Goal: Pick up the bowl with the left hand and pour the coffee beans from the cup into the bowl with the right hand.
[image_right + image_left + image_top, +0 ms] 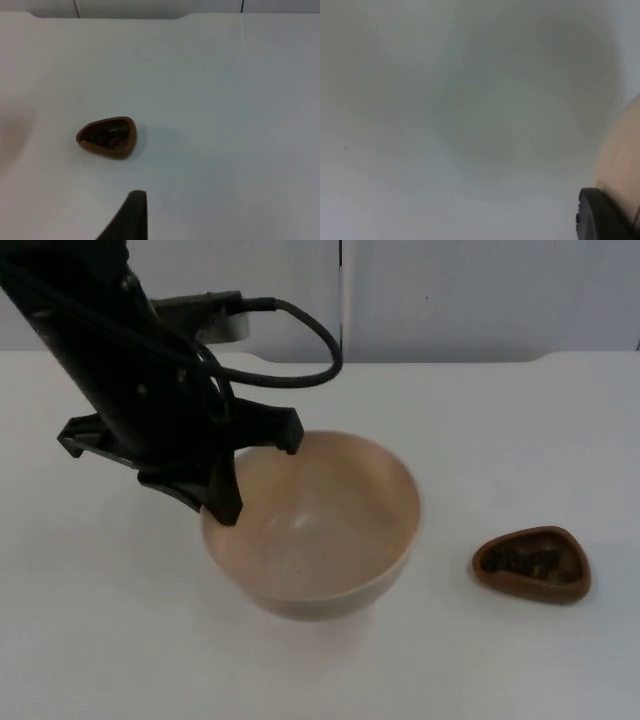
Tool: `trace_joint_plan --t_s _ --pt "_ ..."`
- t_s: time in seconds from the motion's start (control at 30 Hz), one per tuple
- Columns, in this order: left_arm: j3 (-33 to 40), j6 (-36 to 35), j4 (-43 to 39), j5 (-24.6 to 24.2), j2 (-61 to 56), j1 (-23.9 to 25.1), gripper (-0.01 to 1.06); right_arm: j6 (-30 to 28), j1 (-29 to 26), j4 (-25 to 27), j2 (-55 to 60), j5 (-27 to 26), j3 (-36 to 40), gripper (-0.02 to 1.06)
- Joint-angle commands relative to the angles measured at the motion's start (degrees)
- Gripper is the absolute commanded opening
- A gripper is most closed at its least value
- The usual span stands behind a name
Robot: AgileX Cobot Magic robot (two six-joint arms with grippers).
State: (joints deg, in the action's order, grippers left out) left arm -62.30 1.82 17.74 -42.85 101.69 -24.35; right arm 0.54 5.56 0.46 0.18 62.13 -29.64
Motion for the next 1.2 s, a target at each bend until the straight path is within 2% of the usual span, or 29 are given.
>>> trace_joint_plan --t_s 0.0,0.17,0.37,0.5,0.63,0.77,0.8,0.87,1.17 --pt "-0.4 -0.6 0.8 -0.4 -0.7 -0.4 0.0 -0.1 -0.4 -0.1 -0.2 -0.4 0.1 1.05" --pt "-0.4 -0.6 0.4 -3.2 -0.7 -0.4 0.0 -0.1 -0.4 -0.1 -0.2 -0.4 0.1 1.05" --pt "-0.3 -0.6 3.3 -3.0 -0.7 -0.4 0.0 -0.1 -0.4 -0.1 -0.2 -0.4 0.1 1.05" --pt "-0.3 -0.9 2.2 -2.7 -0.7 -0.4 0.0 -0.1 -0.4 -0.1 -0.2 -0.4 0.1 1.05" --pt "-0.3 -4.3 -0.6 -1.5 -0.7 -0.4 0.0 -0.1 -0.4 -0.1 -0.2 -0.4 0.1 1.05" --pt "-0.3 -14.9 -9.0 -1.5 -0.7 -0.4 0.0 -0.1 -0.4 0.1 -0.2 -0.5 0.1 1.05" --pt "-0.3 -14.9 -9.0 -1.5 -0.7 -0.4 0.0 -0.1 -0.4 0.1 -0.2 -0.5 0.1 1.05" --pt "-0.3 -19.9 -12.6 -1.5 -0.7 -0.4 0.0 0.0 -0.4 0.0 -0.2 -0.5 0.1 1.05" --pt "-0.3 -20.2 -12.2 -1.8 -0.7 -0.4 0.0 0.0 -0.4 2.2 9.0 -2.0 -0.6 1.05"
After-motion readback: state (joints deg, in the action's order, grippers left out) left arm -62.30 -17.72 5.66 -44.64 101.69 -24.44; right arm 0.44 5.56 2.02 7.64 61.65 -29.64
